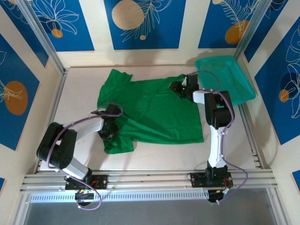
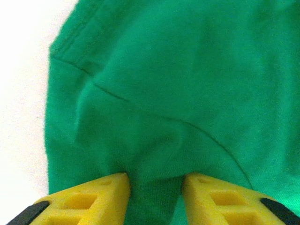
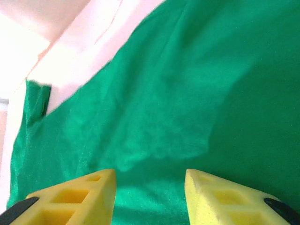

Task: Fold the inside-out t-shirt

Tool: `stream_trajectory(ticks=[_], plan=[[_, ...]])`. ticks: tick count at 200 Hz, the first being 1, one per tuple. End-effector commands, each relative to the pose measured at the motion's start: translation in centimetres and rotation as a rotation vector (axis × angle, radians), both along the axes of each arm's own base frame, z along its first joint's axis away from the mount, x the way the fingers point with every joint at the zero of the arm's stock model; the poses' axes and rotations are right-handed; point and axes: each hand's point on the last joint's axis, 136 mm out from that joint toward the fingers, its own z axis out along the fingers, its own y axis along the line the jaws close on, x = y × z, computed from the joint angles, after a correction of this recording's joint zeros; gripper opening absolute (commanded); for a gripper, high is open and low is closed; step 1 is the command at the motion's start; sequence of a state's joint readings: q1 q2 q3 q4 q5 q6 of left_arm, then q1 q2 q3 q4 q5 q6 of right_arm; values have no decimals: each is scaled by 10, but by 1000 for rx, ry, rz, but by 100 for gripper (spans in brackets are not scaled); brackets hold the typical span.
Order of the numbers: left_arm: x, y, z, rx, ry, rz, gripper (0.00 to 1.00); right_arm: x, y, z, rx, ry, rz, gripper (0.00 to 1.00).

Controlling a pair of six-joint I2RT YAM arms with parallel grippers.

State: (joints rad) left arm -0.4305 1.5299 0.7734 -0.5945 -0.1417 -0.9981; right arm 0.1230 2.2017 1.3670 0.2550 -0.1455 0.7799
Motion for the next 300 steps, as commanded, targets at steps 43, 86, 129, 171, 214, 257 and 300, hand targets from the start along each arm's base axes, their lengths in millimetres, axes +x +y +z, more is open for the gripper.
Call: stream_trajectory(ticks=[43,86,129,171,214,257,300], plan=[[-94,52,-8,69,238,186,48,-28,-84,-39,-11,268,-350,44],[-104,50,23,-59,97,290,53,-26,-65,4,16,187,-312,47],[-40,11,87,-215,-140,40,56,-46,-13,74,57,86,-90,51],[69,-33,126,-233,-276,-165,46,-119,-11,76,-46,118,-80,52],[156,-47,59,-155,-239,-125,30,-194,-20,51,-153,171,-56,53],[153,17,-9,-40,-152,77,51,-238,-33,2,-138,262,-37,54],[121,67,-12,64,-155,140,60,-243,-29,-17,-146,322,-17,54]])
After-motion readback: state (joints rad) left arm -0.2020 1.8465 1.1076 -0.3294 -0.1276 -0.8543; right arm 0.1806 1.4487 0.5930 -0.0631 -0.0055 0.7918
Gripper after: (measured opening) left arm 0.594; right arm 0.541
